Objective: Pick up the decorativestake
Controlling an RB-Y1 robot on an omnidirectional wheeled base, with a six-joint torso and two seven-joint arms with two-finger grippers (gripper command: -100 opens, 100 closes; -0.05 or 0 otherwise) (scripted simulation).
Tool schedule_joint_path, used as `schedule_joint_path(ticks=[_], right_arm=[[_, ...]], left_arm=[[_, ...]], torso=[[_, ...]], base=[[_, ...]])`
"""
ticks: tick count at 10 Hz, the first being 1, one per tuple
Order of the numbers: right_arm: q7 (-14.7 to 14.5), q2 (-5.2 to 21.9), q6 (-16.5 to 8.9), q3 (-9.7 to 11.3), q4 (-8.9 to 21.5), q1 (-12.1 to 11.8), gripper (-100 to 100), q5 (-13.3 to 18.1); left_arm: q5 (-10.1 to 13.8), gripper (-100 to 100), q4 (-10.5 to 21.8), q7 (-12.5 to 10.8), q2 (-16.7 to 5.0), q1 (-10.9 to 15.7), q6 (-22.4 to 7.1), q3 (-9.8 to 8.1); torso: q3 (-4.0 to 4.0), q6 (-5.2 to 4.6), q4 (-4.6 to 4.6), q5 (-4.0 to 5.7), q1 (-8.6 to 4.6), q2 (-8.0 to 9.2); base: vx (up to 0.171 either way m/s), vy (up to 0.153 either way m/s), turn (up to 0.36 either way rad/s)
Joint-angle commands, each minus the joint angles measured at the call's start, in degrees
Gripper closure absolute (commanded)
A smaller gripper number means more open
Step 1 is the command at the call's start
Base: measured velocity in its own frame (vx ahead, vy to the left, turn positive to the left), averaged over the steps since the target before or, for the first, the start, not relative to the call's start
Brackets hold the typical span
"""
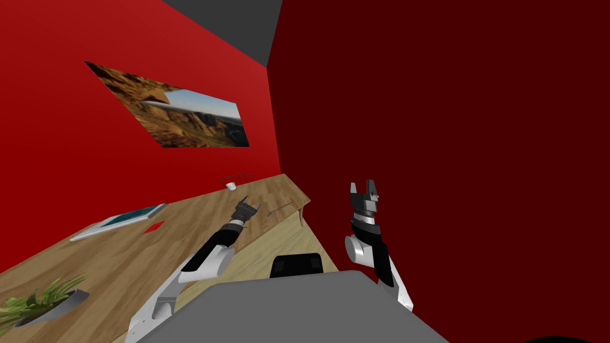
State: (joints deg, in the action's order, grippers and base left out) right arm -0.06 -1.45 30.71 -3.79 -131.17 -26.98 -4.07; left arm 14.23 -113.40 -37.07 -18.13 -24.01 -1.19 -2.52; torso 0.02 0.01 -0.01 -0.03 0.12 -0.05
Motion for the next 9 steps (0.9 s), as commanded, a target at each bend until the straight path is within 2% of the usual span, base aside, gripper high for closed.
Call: schedule_joint_path(ticks=[1,2,3,4,5,6,7,8,9], right_arm=[[0.00,0.00,0.00,0.00,0.00,0.00,0,0.00],[0.00,0.00,0.00,-0.01,0.00,-0.01,0,0.00],[0.00,0.00,0.00,0.00,0.00,0.00,0,0.00],[0.00,0.00,0.00,-0.01,0.00,-0.01,0,0.00],[0.00,0.00,0.00,0.00,0.00,0.00,0,0.00],[0.00,0.00,0.00,-0.01,0.00,-0.01,0,0.00],[0.00,0.00,0.00,0.00,0.00,0.00,0,0.00],[0.00,0.00,0.00,-0.01,0.00,-0.01,0,0.00],[0.00,0.00,0.00,0.00,0.00,-0.01,0,0.00]], left_arm=[[0.95,-100,0.93,-1.86,-1.09,0.29,-2.21,-0.20],[2.26,-100,2.55,-3.94,-2.17,1.08,-4.35,-0.16],[2.26,-100,2.55,-4.18,-2.17,1.08,-5.35,-0.16],[3.59,-100,4.12,-6.38,-3.25,1.89,-8.26,-0.11],[3.59,-100,4.22,-6.43,-3.25,1.89,-8.54,-0.11],[4.92,-100,5.93,-8.60,-4.31,2.73,-10.45,-0.04],[4.92,-100,5.93,-8.60,-4.31,2.73,-11.77,-0.04],[6.26,-100,7.66,-10.67,-5.37,3.59,-13.68,0.04],[6.26,-100,7.66,-10.67,-5.37,3.59,-15.03,0.04]], torso=[[0.00,0.00,0.00,0.00,0.00,0.00],[0.00,0.04,0.00,0.00,0.00,0.00],[0.01,0.00,0.00,0.00,-0.01,-0.02],[0.01,0.05,-0.01,0.00,0.01,-0.03],[0.02,0.01,-0.01,-0.01,0.02,-0.04],[0.02,0.06,-0.01,0.00,0.00,-0.03],[0.02,0.01,-0.01,0.00,-0.01,-0.04],[0.02,0.06,-0.01,0.00,-0.01,-0.04],[0.03,0.01,-0.01,0.00,-0.01,-0.05]], base=[[-0.004,0.021,-0.142],[-0.001,0.020,-0.253],[0.001,0.023,-0.150],[0.001,0.018,-0.258],[-0.001,0.021,-0.140],[0.001,0.019,-0.257],[0.000,0.020,-0.124],[0.002,0.017,-0.239],[0.003,0.019,-0.160]])
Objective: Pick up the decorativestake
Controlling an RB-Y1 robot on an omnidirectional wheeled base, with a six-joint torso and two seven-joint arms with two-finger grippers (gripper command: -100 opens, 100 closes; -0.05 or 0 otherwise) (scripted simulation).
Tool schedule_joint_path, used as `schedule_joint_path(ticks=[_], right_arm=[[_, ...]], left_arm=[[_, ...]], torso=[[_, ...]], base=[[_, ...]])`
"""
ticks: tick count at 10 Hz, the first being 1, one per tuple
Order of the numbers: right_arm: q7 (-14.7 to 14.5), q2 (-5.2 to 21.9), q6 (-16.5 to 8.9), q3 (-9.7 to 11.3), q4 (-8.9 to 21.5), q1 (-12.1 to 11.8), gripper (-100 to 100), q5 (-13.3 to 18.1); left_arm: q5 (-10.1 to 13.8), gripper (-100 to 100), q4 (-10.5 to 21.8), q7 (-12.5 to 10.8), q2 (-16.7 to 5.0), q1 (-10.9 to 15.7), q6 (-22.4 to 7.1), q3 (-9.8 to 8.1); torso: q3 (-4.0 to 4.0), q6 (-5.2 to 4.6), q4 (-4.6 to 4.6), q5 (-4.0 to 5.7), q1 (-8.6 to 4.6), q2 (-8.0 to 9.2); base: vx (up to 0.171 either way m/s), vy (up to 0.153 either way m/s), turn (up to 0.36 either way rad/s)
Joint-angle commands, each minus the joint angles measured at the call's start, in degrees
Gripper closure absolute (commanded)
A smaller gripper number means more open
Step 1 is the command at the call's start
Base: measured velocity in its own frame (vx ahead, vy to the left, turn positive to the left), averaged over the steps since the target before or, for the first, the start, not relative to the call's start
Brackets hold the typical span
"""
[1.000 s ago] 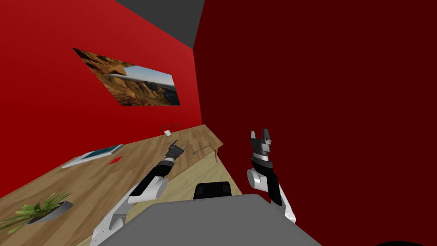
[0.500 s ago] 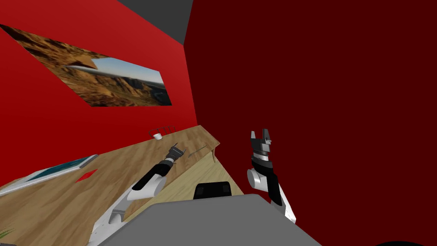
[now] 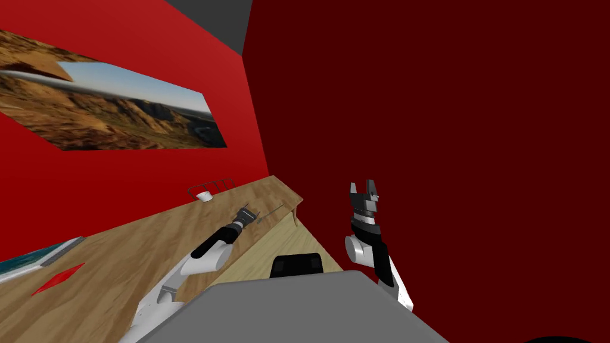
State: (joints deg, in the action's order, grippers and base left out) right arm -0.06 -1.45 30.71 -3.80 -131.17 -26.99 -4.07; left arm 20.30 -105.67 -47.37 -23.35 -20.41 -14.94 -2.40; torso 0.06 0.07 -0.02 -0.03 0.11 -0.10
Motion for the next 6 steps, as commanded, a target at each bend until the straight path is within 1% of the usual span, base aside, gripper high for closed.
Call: schedule_joint_path(ticks=[1,2,3,4,5,6], right_arm=[[0.00,0.00,0.00,0.00,0.00,0.00,0,0.00],[0.00,0.00,0.00,0.00,0.00,0.01,0,0.00],[0.00,0.00,0.00,0.00,0.00,0.00,0,0.00],[0.00,0.00,0.00,0.00,0.00,0.00,0,0.00],[0.00,0.00,0.00,0.00,0.00,0.00,0,0.00],[0.00,0.00,0.00,0.00,0.00,-0.01,0,0.00]], left_arm=[[1.51,-100,1.69,-2.35,-1.19,0.87,-2.86,0.02],[1.51,-100,1.69,-2.35,-1.19,0.87,-4.39,0.02],[2.84,-100,3.47,-4.21,-2.22,1.77,-5.92,0.14],[2.84,-100,3.47,-4.21,-2.22,1.77,-7.21,0.14],[2.84,-100,3.47,-4.21,-2.22,1.77,-7.84,0.14],[4.15,-100,5.26,-5.97,-3.22,2.67,-10.09,0.26]], torso=[[0.00,0.00,0.00,0.00,0.00,0.00],[0.01,-0.04,0.00,0.00,0.00,-0.01],[0.01,0.02,0.00,0.00,0.00,-0.01],[0.01,-0.02,0.00,0.00,0.00,-0.02],[0.02,0.01,0.00,0.00,-0.01,-0.03],[0.01,0.03,0.00,0.01,-0.04,-0.01]], base=[[0.006,0.018,-0.269],[0.005,0.019,-0.130],[0.009,0.017,-0.220],[0.008,0.020,-0.128],[0.003,0.008,-0.006],[0.007,0.006,-0.255]])
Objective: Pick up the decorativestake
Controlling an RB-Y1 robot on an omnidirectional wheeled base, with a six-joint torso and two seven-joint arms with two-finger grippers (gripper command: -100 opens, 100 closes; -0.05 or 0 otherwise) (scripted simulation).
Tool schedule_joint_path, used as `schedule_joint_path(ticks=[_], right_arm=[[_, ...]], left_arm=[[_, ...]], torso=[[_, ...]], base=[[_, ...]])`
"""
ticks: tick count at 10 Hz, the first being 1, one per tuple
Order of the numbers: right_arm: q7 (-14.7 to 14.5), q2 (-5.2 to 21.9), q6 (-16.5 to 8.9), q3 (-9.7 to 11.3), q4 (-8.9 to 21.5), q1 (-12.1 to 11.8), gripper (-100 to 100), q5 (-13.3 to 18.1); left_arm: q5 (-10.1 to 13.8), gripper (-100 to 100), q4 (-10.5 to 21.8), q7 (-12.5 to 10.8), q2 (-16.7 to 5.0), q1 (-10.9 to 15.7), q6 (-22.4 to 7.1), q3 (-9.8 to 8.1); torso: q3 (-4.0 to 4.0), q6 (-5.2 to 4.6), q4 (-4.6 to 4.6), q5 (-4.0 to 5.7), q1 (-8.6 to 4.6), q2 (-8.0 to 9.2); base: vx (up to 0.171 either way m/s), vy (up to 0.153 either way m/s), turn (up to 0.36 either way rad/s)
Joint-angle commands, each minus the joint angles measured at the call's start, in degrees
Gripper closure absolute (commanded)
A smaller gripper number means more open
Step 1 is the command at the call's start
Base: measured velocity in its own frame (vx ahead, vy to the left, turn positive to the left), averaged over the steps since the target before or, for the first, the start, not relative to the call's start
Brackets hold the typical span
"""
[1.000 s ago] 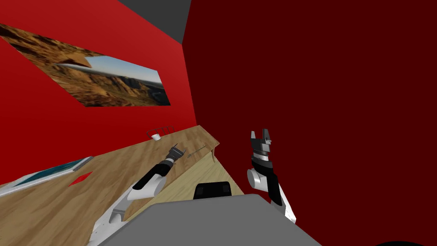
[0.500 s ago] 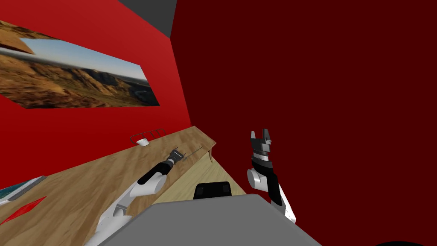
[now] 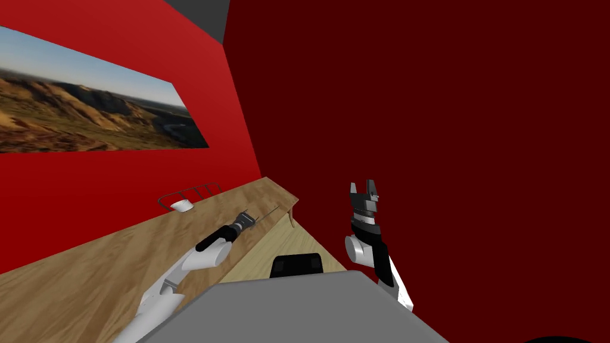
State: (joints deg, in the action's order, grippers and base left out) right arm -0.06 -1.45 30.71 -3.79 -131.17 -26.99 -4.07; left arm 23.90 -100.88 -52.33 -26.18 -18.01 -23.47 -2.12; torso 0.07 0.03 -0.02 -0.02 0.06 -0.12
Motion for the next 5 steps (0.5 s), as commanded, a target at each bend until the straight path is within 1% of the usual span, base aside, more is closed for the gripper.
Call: schedule_joint_path(ticks=[1,2,3,4,5], right_arm=[[0.00,0.00,0.00,0.00,0.00,0.00,0,0.00],[0.00,0.00,0.00,-0.01,0.00,-0.01,0,0.00],[0.00,0.00,0.00,0.00,0.00,0.00,0,0.00],[0.00,0.00,0.00,-0.01,0.00,-0.01,0,0.00],[0.00,0.00,0.00,0.00,0.00,-0.01,0,0.00]], left_arm=[[0.55,-100,0.47,-1.00,-0.40,0.27,-2.57,-0.02],[1.84,-100,2.25,-2.64,-1.38,1.18,-4.33,0.12],[1.84,-100,2.25,-2.64,-1.38,1.18,-5.81,0.12],[3.10,-100,4.03,-4.15,-2.32,2.09,-7.77,0.27],[3.10,-100,4.03,-4.15,-2.32,2.09,-9.00,0.27]], torso=[[0.00,0.00,0.00,0.00,0.00,0.00],[0.00,0.06,0.00,0.00,0.02,0.00],[0.01,0.01,0.00,-0.01,0.03,-0.02],[0.01,0.06,-0.01,-0.01,0.03,-0.01],[0.03,0.01,-0.01,-0.01,0.05,-0.05]], base=[[0.009,0.017,-0.137],[0.012,0.017,-0.234],[0.011,0.019,-0.156],[0.018,0.020,-0.221],[0.014,0.022,-0.113]])
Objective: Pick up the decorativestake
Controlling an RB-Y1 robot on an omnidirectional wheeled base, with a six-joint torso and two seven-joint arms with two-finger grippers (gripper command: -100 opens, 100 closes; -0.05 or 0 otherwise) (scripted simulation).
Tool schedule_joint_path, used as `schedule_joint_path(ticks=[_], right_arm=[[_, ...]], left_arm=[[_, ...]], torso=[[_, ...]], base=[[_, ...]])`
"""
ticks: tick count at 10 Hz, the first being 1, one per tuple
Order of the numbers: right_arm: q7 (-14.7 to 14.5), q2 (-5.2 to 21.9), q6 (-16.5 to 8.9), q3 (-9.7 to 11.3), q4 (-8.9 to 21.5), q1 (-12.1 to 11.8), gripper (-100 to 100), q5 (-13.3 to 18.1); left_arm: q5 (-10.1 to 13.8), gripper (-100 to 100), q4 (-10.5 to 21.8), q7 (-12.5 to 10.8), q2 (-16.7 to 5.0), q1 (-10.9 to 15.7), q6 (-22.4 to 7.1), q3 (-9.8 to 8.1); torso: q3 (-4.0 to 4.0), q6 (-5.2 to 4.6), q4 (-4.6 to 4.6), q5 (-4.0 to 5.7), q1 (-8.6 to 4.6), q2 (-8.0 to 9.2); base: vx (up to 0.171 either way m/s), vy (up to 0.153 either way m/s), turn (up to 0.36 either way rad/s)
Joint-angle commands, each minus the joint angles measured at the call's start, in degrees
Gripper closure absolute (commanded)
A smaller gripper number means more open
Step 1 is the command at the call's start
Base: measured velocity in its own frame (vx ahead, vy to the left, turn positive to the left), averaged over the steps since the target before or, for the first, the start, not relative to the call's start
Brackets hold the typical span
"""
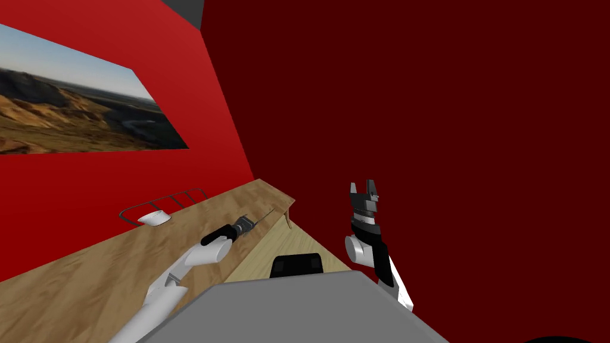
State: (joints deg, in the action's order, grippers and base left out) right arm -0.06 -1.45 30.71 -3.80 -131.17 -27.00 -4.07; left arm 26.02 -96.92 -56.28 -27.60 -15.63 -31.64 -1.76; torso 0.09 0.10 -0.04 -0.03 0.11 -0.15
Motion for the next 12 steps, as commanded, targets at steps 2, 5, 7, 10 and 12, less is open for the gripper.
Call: schedule_joint_path(ticks=[2,5,7,10,12], right_arm=[[0.00,0.00,0.00,0.01,0.00,0.01,0,0.00],[0.00,0.00,0.00,0.00,0.00,0.00,0,0.00],[0.00,0.00,0.00,0.00,0.00,0.00,0,0.00],[0.00,0.00,0.00,0.00,0.00,0.00,0,0.00],[0.00,0.00,0.00,0.00,0.00,0.00,0,0.00]], left_arm=[[2.22,-100,1.84,-1.60,-1.79,0.62,-3.98,0.08],[4.57,-100,5.28,-4.01,-3.47,2.40,-8.81,0.43],[5.67,-100,6.94,-5.04,-4.25,3.27,-11.58,0.61],[6.73,-100,8.55,-5.94,-4.98,4.12,-15.68,0.80],[7.73,-100,10.09,-6.72,-5.66,4.93,-18.31,0.98]], torso=[[0.00,-0.04,0.00,0.00,-0.01,-0.01],[0.01,0.00,0.00,0.00,0.00,-0.02],[0.01,0.01,-0.01,0.00,-0.01,-0.03],[0.03,-0.02,-0.01,0.01,-0.02,-0.05],[0.03,-0.02,-0.01,0.01,-0.02,-0.05]], base=[[0.015,0.017,-0.177],[0.020,0.021,-0.182],[0.020,0.020,-0.172],[0.022,0.019,-0.129],[0.021,0.020,-0.138]])
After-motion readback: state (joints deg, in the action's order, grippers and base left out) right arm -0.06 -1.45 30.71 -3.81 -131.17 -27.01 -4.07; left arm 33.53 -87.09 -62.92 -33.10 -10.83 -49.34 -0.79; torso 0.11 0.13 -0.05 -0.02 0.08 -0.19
